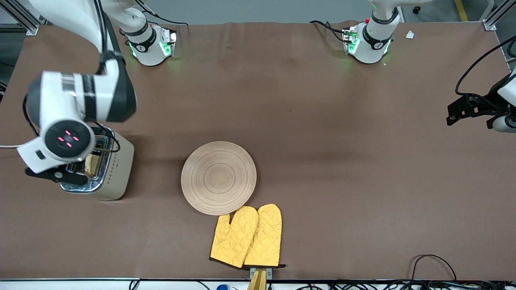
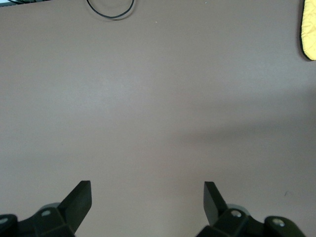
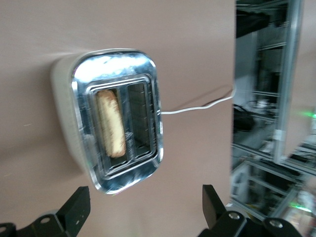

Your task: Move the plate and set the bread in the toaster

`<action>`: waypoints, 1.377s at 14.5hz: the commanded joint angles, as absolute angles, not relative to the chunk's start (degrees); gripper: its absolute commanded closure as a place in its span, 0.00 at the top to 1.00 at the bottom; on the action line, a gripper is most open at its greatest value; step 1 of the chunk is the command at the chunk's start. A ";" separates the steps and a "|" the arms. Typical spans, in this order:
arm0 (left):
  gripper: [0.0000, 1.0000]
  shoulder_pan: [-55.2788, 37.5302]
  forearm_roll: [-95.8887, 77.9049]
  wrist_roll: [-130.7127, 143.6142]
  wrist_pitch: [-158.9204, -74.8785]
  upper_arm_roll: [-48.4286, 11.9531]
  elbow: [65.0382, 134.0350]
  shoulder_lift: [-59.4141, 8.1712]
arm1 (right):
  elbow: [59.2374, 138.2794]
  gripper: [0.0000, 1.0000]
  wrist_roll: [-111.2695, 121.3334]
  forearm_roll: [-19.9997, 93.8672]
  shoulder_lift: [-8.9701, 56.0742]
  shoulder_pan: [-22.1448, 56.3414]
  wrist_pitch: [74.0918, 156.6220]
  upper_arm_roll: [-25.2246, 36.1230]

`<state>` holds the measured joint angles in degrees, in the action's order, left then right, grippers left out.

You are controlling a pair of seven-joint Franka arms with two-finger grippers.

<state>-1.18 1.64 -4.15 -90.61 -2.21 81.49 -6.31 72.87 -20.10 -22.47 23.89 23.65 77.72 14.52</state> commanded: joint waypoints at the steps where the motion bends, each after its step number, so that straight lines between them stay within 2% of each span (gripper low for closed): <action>1: 1.00 -1.41 2.29 -3.25 -91.05 -2.29 81.56 -5.98 | 74.97 1.00 -20.57 -13.40 16.37 20.84 78.22 13.98; 4: 1.00 -1.41 2.29 -3.25 -91.05 -2.29 81.56 -5.98 | 76.28 1.00 -19.69 -2.49 9.95 16.54 79.62 13.97; 8: 1.00 -1.41 2.29 -3.25 -91.05 -2.29 81.56 -5.98 | 82.08 1.00 -11.09 -0.27 4.49 12.14 84.01 13.89; 17: 1.00 -1.32 2.29 -3.25 -91.05 -2.29 81.56 -6.24 | 82.88 1.00 -7.91 1.93 3.78 9.15 85.61 13.36; 18: 1.00 -1.32 2.29 -3.25 -91.05 -2.29 81.56 -6.24 | 82.88 1.00 -7.91 2.11 3.78 7.14 85.52 11.88; 20: 1.00 -1.32 2.29 -3.25 -91.05 -2.29 81.56 -6.24 | 83.32 1.00 -7.82 2.29 3.34 -0.66 85.34 3.73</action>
<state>-1.21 1.64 -4.15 -90.62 -2.20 81.49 -6.35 80.96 -8.53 1.06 5.58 6.75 84.83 10.87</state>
